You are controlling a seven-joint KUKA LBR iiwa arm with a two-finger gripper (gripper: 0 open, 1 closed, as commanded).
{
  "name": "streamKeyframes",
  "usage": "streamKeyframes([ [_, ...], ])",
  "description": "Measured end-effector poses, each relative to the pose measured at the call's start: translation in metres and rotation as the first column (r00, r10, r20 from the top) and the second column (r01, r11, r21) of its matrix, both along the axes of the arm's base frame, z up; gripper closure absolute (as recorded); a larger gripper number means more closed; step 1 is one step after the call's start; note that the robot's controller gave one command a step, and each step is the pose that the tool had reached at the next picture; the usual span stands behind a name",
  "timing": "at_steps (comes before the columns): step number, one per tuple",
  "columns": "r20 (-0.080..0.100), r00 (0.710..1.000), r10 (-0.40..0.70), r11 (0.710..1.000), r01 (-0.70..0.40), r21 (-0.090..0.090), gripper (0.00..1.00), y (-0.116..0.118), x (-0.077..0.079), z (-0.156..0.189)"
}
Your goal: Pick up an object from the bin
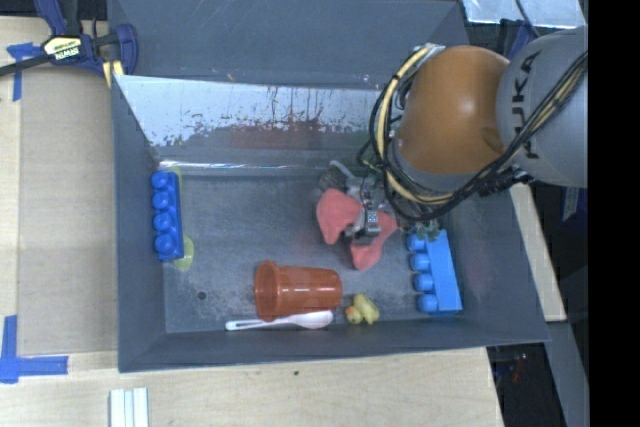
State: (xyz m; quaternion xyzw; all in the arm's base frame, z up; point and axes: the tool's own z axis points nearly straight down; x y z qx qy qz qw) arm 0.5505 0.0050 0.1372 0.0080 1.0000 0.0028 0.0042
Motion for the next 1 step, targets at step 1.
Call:
streamKeyframes([
  [1,-0.003,1.0,0.018,1.0,-0.018,0.0,1.0,-0.01,0.0197,0.0775],
])
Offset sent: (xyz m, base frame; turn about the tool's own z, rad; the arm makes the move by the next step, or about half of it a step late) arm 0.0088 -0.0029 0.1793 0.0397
